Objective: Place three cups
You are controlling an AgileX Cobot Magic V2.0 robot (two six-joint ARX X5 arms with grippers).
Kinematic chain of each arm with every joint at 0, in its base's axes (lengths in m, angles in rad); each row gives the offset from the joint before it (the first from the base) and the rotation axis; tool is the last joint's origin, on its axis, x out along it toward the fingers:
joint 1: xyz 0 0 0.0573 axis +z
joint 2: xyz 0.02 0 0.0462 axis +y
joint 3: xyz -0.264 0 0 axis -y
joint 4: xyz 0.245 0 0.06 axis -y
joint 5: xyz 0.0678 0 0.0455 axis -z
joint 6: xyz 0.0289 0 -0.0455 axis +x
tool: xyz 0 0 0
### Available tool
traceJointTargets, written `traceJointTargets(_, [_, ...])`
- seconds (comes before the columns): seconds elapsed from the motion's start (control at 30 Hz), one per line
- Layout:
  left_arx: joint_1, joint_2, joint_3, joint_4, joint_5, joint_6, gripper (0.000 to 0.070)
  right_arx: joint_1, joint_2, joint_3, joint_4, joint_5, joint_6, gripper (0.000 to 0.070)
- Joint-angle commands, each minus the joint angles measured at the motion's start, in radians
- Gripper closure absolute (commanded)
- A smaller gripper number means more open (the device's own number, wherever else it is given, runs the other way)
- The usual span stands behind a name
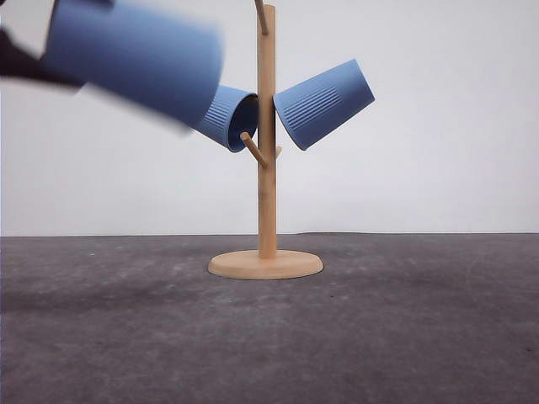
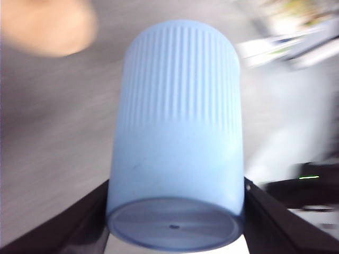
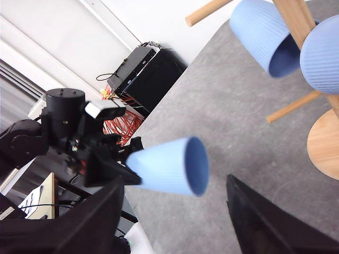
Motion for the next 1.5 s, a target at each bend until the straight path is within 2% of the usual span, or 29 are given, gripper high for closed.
traceJointTargets(0.0, [-0.016, 0.005, 0.037, -0.034, -0.124, 0.111, 0.0340, 0.002, 0.006, 0.019, 0.008, -0.002, -0.015, 0.0314])
traceJointTargets(0.1, [-0.053, 0.005, 0.066, -0.065, -0.245, 0.098, 0.0339, 0.002, 0.006, 0.019, 0.008, -0.001, -0.016, 0.0314])
traceJointTargets(0.4, [-0.227, 0.013, 0.127, -0.060, -0.495, -0.046, 0.0334, 0.002, 0.006, 0.019, 0.008, 0.001, -0.025, 0.0314])
traceJointTargets(0.6, [-0.311, 0.066, 0.131, 0.003, -0.560, -0.174, 0.0333, 0.002, 0.006, 0.019, 0.003, 0.003, -0.031, 0.0314])
traceJointTargets(0.7, [-0.337, 0.104, 0.131, 0.058, -0.573, -0.218, 0.0333, 0.002, 0.006, 0.019, -0.026, 0.038, -0.040, 0.0314])
traceJointTargets(0.87, [-0.367, 0.164, 0.163, 0.081, -0.652, -0.234, 0.0333, 0.001, 0.006, 0.019, -0.137, 0.140, -0.115, 0.0317])
traceJointTargets(1.1, [-0.400, 0.250, 0.262, 0.079, -0.695, -0.232, 0.0334, -0.015, 0.006, 0.019, -0.271, 0.279, -0.229, 0.0317])
traceJointTargets(1.47, [-0.450, 0.441, 0.419, 0.045, -0.804, -0.226, 0.0335, -0.031, 0.006, 0.019, -0.283, 0.303, -0.254, 0.0317])
